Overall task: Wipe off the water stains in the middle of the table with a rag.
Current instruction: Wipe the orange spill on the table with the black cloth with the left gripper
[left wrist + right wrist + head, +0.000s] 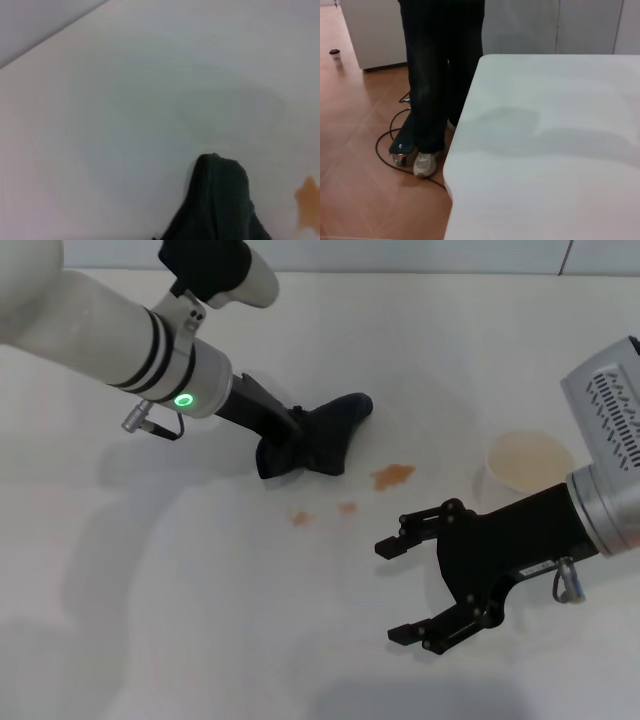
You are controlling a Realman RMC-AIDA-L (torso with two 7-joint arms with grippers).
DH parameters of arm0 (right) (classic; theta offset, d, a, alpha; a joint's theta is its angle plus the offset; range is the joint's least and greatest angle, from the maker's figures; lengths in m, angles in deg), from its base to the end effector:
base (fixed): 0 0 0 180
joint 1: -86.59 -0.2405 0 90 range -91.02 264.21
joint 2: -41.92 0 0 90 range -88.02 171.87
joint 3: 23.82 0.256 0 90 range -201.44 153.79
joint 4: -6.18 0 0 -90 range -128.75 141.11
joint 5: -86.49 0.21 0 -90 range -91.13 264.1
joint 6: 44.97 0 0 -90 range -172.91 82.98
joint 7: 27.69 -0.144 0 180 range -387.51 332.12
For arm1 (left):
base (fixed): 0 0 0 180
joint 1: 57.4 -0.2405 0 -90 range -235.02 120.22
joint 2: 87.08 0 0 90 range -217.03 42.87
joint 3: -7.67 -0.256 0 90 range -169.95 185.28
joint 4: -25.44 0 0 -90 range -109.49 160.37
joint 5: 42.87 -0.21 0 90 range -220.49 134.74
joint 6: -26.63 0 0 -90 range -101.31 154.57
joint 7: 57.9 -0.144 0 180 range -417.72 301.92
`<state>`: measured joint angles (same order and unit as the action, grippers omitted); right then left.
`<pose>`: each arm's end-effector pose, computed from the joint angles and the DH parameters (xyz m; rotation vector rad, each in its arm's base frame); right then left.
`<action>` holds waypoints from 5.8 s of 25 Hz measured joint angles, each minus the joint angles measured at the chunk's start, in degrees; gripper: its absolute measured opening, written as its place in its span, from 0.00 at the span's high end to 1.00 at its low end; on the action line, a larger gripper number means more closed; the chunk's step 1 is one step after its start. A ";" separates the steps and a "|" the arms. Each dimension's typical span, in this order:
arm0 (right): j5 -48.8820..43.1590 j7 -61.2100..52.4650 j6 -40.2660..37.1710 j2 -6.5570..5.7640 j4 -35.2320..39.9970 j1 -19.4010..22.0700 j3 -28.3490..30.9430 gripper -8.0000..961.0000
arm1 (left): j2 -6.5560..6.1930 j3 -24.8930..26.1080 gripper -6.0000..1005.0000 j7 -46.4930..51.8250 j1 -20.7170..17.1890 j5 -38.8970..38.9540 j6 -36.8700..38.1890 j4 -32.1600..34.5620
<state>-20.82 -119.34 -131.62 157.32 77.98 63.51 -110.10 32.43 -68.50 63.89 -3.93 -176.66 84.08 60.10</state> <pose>0.1747 0.2947 -0.0283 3.1054 0.0773 -0.2138 -0.1710 0.4201 -0.0800 -2.7262 -0.6416 0.2387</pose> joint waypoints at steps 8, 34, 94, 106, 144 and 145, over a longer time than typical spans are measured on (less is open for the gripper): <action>0.27 0.26 0.17 0.00 0.01 -0.04 -0.62 0.11 | 0.19 -12.69 0.90 -0.49 0.73 7.01 -0.72 0.00; 0.34 0.21 -0.63 -0.09 0.12 0.24 -1.27 0.11 | -0.11 -12.48 0.90 1.94 -11.08 3.84 7.24 14.91; 2.29 1.10 -0.45 0.00 0.21 0.49 -2.56 0.11 | -0.32 -16.98 0.91 -1.53 0.58 15.92 -11.07 -3.05; 2.38 1.29 0.04 0.00 -0.08 -0.03 -2.93 0.11 | 0.42 -26.49 0.90 -2.81 2.58 22.76 -10.14 -1.32; -0.56 1.10 0.11 -0.33 -1.02 2.59 8.50 0.11 | -0.17 -6.08 0.82 -3.32 -32.66 -3.98 21.30 43.86; -0.56 1.09 0.11 -0.31 -1.05 2.62 8.40 0.11 | -0.20 -4.86 0.82 -3.40 -32.50 -3.92 20.57 42.78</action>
<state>-21.37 -118.24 -131.51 157.02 76.92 66.13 -101.70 32.23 -73.36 60.49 -36.43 -180.58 104.65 102.89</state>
